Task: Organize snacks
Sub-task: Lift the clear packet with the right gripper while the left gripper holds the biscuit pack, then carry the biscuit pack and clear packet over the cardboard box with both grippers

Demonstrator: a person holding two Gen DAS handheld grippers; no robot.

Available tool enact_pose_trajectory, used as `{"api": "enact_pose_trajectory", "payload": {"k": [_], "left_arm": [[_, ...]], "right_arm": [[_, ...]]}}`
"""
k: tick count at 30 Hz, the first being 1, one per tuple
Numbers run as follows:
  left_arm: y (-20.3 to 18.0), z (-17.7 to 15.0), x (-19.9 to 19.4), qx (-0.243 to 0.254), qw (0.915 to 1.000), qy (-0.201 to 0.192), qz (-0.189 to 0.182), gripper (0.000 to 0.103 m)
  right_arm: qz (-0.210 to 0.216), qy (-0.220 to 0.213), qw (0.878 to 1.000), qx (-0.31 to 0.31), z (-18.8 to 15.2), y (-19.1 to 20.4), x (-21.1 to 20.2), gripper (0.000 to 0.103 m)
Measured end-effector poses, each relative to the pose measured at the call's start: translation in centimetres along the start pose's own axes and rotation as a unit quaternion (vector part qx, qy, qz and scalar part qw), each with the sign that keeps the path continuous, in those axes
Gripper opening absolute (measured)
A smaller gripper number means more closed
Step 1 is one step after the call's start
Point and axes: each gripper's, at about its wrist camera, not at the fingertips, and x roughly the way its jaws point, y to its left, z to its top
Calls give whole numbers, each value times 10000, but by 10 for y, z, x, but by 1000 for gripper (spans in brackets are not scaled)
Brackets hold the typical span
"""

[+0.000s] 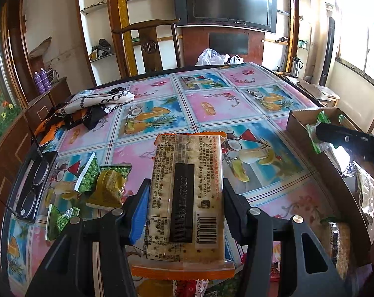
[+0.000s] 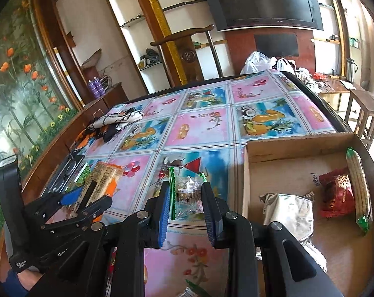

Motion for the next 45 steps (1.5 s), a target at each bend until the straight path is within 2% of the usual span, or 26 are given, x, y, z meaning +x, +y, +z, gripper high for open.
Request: {"api": "enact_pose_trajectory", "payload": {"k": [11, 21, 28, 32, 37, 42, 45], "left_arm": [[1, 0, 3, -45, 9999, 82, -57, 53], [-1, -1, 3, -49, 9997, 120, -192, 53], [-11, 0, -12, 24, 9998, -88, -179, 53], [-27, 8, -22, -159, 9985, -136, -499, 53], [-82, 18, -29, 40, 9953, -143, -952, 53], [-142, 30, -27, 80, 9851, 128, -1713, 53], [-171, 31, -22, 134, 9787, 286, -2028, 53]], "right_arm": [[-261, -195, 9983, 491, 12, -36, -13, 27], [-566, -427, 9897, 1245, 19, -84, -34, 27], [-641, -507, 9819, 1706, 20, -115, -47, 27], [-595, -556, 9784, 1899, 20, -127, -53, 27], [-523, -592, 9740, 2125, 19, -141, -57, 27], [-532, -751, 9678, 2342, 18, -157, -68, 27], [-598, -816, 9645, 2440, 18, -167, -73, 27]]}}
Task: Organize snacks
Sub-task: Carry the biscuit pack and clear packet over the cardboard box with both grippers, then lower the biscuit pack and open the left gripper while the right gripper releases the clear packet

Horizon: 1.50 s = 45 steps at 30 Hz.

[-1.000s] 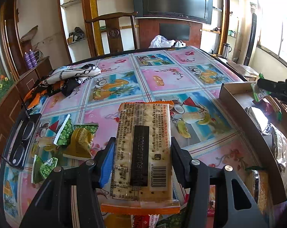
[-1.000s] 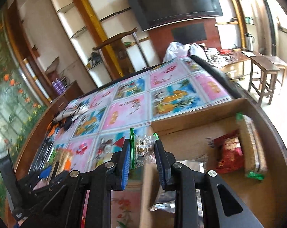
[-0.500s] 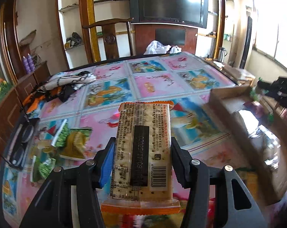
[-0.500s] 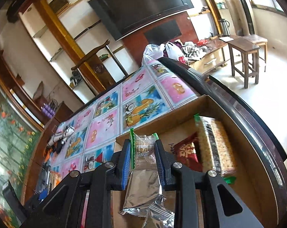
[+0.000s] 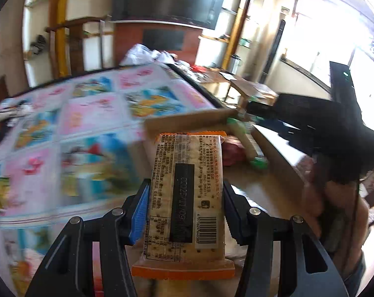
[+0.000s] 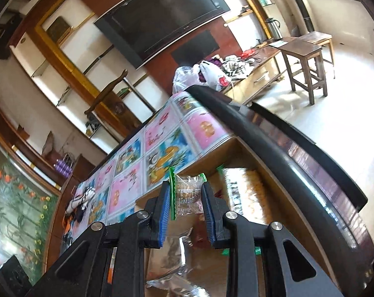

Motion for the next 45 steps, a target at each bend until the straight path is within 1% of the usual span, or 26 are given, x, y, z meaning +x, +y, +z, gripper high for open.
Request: {"api": "enact_pose_trajectory", "payload": {"k": [3, 6, 10, 17, 24, 27, 33, 39, 45], "left_arm": [[-20, -2, 16, 108, 9998, 119, -65, 53], [-26, -5, 24, 169, 9997, 177, -29, 53], [-27, -11, 29, 232, 9995, 212, 41, 53], [-33, -16, 25, 523, 9983, 13, 259, 53], [-30, -18, 24, 474, 9987, -37, 191, 53], [-30, -18, 24, 498, 9985, -54, 200, 53], [-31, -19, 24, 511, 9984, -80, 216, 53], [-30, -19, 24, 497, 9985, -74, 201, 53], [-31, -19, 25, 489, 9986, -71, 186, 53]], "right_arm": [[94, 122, 9997, 200, 2, -10, 5, 27], [215, 258, 9991, 276, 0, -10, 10, 27], [235, 312, 9991, 165, -2, -3, 12, 27], [163, 482, 9987, 55, -7, 0, 20, 27], [182, 630, 9977, -179, -11, 7, 26, 27], [172, 620, 9975, -280, -12, 10, 26, 27], [198, 785, 9962, -307, -14, 9, 32, 27], [131, 832, 9959, -322, -15, 10, 34, 29], [175, 791, 9962, -321, -15, 10, 33, 29]]}}
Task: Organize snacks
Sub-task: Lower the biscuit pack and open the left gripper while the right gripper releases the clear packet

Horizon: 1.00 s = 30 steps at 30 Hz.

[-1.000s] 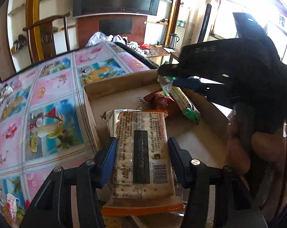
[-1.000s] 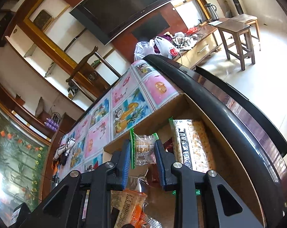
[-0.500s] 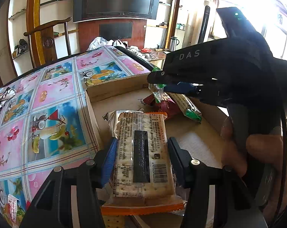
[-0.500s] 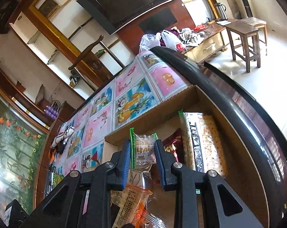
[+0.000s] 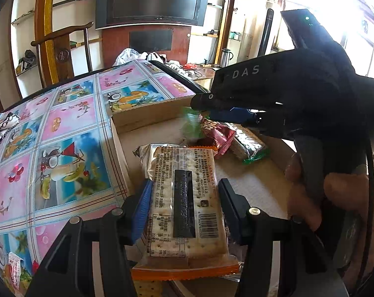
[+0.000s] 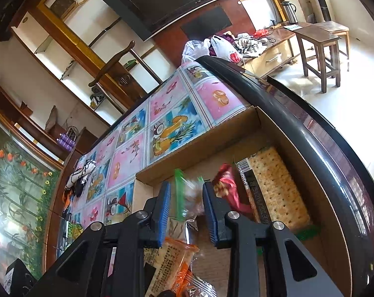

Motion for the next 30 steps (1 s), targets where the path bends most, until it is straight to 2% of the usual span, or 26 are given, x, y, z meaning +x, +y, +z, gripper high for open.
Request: {"api": "enact_pose_trajectory", "payload": {"k": [6, 16, 24, 30], "left_arm": [[-1, 0, 0, -6, 10000, 0, -22, 53], [-10, 0, 5, 105, 9998, 54, -182, 54], [3, 3, 5, -222, 9991, 115, -356, 70], [12, 9, -8, -409, 9986, -89, -335, 71]], "right_arm": [[-14, -91, 10000, 33, 0, -2, -5, 30], [-185, -593, 9980, 89, 4, -4, -34, 32], [-226, -668, 9975, 109, 7, -5, -40, 32], [-212, -684, 9974, 100, 7, -5, -41, 32]]}}
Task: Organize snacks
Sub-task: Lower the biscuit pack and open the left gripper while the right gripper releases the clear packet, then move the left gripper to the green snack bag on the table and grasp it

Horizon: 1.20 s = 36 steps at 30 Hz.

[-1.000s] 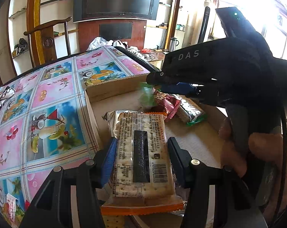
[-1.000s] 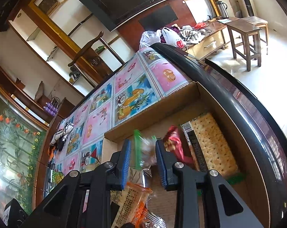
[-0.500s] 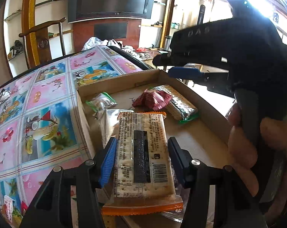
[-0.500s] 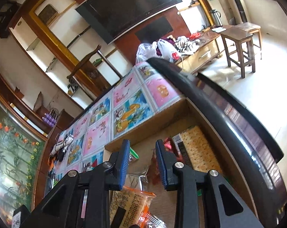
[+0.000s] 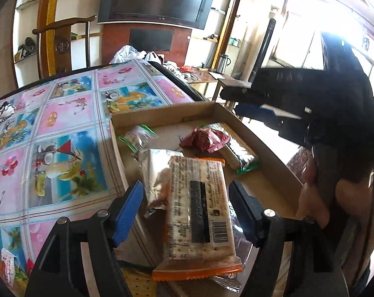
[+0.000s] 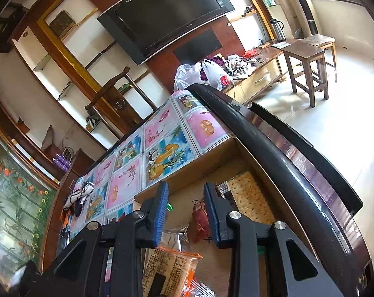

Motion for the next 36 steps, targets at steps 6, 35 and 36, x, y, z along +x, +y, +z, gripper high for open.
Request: {"api": "enact_pose_trajectory", "payload": {"k": [6, 35, 36], "left_arm": [[9, 5, -14, -106, 9999, -113, 53, 72], [180, -9, -93, -1583, 9828, -282, 902, 73], [187, -10, -97, -1624, 9818, -306, 938, 73]], "right_arm": [[26, 69, 9997, -218, -1, 11, 3, 32], [57, 224, 9948, -987, -21, 47, 17, 41], [67, 233, 9944, -1032, -23, 49, 18, 41]]}}
